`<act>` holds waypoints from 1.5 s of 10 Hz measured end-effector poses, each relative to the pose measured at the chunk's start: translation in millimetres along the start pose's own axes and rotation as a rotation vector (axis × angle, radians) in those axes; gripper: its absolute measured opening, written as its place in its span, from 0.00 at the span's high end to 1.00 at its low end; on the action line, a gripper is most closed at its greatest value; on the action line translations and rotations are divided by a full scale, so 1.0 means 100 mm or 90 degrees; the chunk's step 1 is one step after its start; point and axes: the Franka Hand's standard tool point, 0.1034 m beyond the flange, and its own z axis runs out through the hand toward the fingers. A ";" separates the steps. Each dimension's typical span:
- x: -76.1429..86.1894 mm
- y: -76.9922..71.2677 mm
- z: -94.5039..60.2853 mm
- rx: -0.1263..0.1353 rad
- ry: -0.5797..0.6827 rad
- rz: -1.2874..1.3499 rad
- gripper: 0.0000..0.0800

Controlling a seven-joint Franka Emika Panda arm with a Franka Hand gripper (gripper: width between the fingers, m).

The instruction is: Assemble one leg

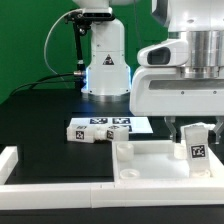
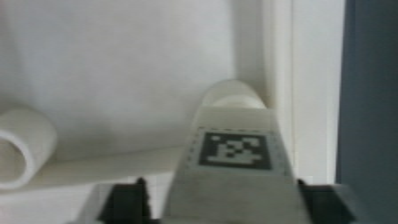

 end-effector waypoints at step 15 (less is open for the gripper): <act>0.01 -0.05 0.04 0.032 -0.001 0.425 0.24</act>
Offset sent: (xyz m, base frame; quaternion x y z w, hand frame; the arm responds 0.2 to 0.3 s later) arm 0.0000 0.0000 0.0000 0.0000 0.0000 0.1296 0.9916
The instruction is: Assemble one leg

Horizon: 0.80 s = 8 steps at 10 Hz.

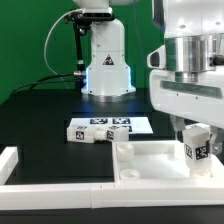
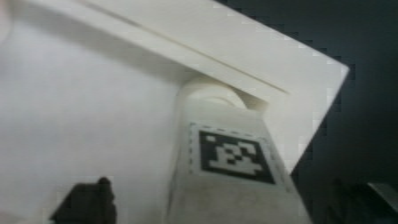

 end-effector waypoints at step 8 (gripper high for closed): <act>-0.08 -0.06 -0.02 -0.021 0.005 -0.456 0.19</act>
Offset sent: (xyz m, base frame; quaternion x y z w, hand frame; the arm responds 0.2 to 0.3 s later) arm 0.0000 0.0000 0.0000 0.0000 0.0000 -0.1938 0.9810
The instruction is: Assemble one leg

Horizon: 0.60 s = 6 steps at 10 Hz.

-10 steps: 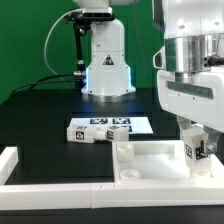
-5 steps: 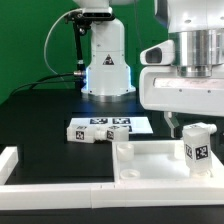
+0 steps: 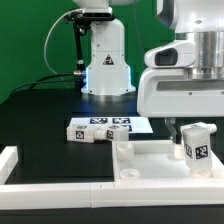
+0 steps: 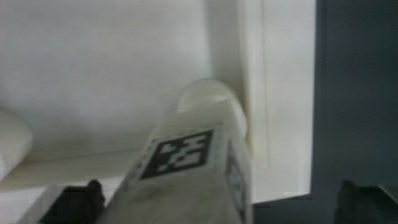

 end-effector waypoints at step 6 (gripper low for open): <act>0.00 0.02 0.01 -0.001 0.000 0.177 0.64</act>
Offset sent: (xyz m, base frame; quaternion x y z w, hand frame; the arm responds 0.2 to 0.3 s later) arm 0.0000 0.0000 0.0000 0.0000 0.0000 0.1296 0.9916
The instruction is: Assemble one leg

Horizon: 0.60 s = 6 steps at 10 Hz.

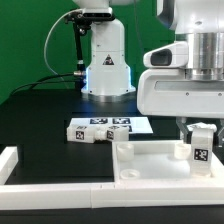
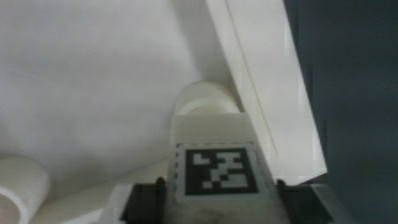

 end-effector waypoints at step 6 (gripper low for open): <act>-0.05 -0.05 0.04 0.025 0.006 0.625 0.64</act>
Offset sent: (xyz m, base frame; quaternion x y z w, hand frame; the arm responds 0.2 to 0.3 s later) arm 0.0000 -0.0043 -0.0039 0.0064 -0.0124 0.3564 0.9342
